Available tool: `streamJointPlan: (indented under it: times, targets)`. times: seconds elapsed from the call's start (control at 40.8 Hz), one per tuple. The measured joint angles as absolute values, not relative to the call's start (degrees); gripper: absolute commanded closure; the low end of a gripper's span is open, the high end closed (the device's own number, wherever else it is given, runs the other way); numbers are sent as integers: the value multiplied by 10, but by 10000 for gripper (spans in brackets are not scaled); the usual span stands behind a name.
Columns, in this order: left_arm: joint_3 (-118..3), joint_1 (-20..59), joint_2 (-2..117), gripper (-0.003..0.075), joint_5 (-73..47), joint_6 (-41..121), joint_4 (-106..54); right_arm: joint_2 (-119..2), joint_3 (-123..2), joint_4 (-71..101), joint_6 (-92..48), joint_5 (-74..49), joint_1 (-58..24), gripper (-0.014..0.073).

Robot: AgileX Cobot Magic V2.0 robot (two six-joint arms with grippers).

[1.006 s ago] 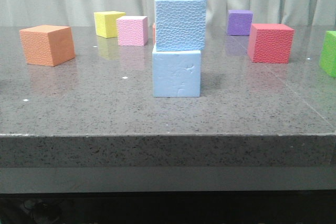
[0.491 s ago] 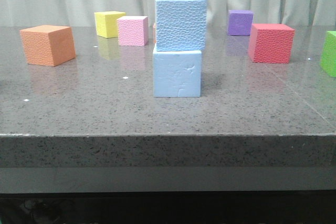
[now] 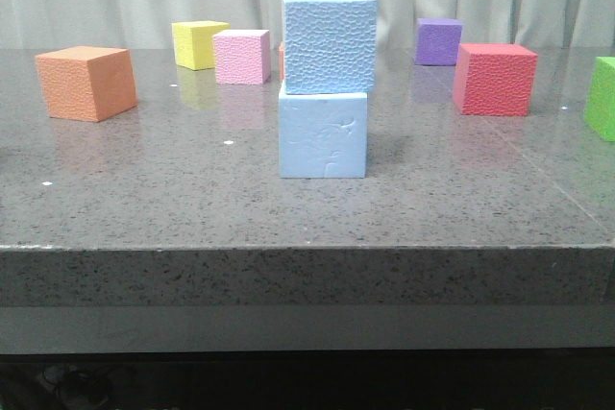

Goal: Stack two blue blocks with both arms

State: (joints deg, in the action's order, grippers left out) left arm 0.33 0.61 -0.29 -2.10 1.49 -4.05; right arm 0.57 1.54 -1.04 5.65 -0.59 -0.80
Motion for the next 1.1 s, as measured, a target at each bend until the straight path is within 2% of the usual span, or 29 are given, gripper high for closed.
streamJointPlan:
  times: [1.104]
  targets:
    - [3, 6, -3, 739, -21, 15, -41, 6, 15, 44, 7, 11, -12, 663]
